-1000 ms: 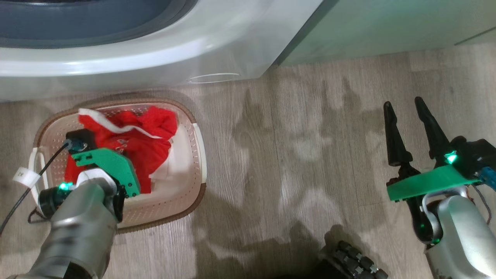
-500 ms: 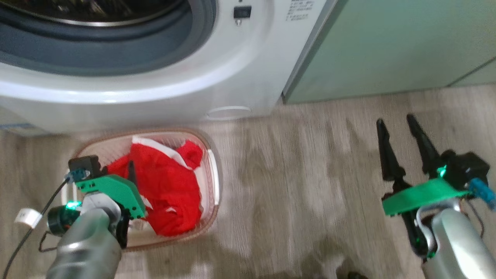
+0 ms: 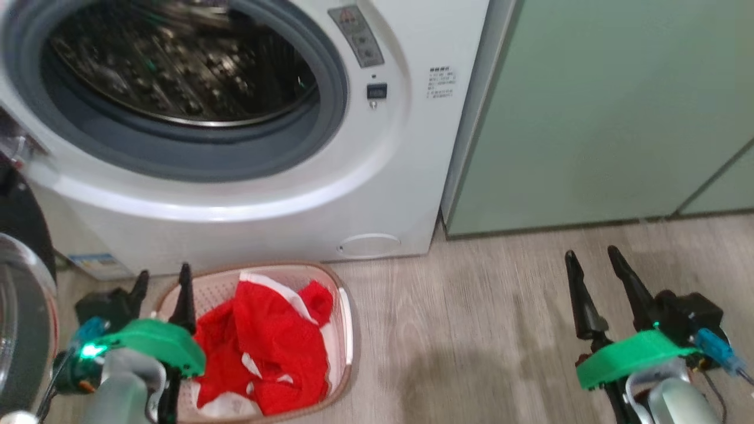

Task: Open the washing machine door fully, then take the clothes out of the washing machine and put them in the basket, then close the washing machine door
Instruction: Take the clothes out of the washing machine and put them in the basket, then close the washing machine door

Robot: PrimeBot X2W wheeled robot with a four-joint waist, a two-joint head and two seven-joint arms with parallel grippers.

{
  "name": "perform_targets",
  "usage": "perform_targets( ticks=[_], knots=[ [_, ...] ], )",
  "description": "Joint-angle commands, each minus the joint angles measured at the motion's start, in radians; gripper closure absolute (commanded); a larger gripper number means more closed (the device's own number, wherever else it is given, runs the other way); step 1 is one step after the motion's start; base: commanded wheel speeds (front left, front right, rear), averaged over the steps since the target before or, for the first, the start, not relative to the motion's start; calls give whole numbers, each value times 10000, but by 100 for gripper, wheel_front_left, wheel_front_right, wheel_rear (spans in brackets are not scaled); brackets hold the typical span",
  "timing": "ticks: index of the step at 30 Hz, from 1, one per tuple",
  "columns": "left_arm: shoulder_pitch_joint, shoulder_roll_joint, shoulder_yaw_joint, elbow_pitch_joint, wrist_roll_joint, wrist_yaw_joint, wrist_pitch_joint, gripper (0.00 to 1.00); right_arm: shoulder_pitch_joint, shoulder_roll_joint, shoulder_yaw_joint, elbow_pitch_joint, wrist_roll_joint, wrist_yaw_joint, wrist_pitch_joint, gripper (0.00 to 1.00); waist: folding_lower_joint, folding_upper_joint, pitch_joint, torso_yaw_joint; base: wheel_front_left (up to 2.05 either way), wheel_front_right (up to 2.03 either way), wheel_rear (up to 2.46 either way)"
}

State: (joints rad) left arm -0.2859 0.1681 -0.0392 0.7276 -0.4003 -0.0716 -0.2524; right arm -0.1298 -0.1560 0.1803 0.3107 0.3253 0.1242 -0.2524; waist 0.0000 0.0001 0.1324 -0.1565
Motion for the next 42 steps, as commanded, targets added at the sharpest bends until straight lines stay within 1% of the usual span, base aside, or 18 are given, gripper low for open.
perform_targets(
  ticks=[1,3,4,9,11,13,20,34,42],
  knots=[
    [139,156,783,-906,369,-78,-92,0,161,-1,76,-267,-105,65,-94,0,0,-1,-615,68,0,0,0],
    [560,-4,1191,-1432,613,-163,-92,0,306,39,42,-264,-106,65,-94,0,0,-1,-866,66,0,0,0],
    [560,-4,1191,-1432,613,-163,-92,0,306,39,42,-264,-106,65,-94,0,0,-1,-866,66,0,0,0],
    [1334,-423,2004,-2263,915,-384,-92,0,587,137,-61,-333,-118,65,-94,0,0,-1,-1207,86,0,0,0],
    [1617,-499,2147,-2425,1065,-458,-92,0,705,175,-86,-344,-127,65,-94,0,0,-1,-1347,84,0,0,0],
    [1861,-535,2167,-2583,1308,-500,-92,0,813,203,-144,-356,-135,65,-94,0,0,-1,-1443,99,0,0,0],
    [2164,-560,2242,-2910,1478,-578,-93,0,996,259,-362,-407,-168,65,-94,0,0,-1,-1618,182,0,0,0],
    [2269,-486,1863,-2917,1271,-589,-93,0,1061,382,-545,-428,-226,65,-94,0,0,-1,-1775,182,0,0,0],
    [2246,-459,1863,-2866,1339,-590,-93,0,1040,367,-574,-401,-218,65,-94,0,0,-1,-1782,167,0,0,0]
  ],
)
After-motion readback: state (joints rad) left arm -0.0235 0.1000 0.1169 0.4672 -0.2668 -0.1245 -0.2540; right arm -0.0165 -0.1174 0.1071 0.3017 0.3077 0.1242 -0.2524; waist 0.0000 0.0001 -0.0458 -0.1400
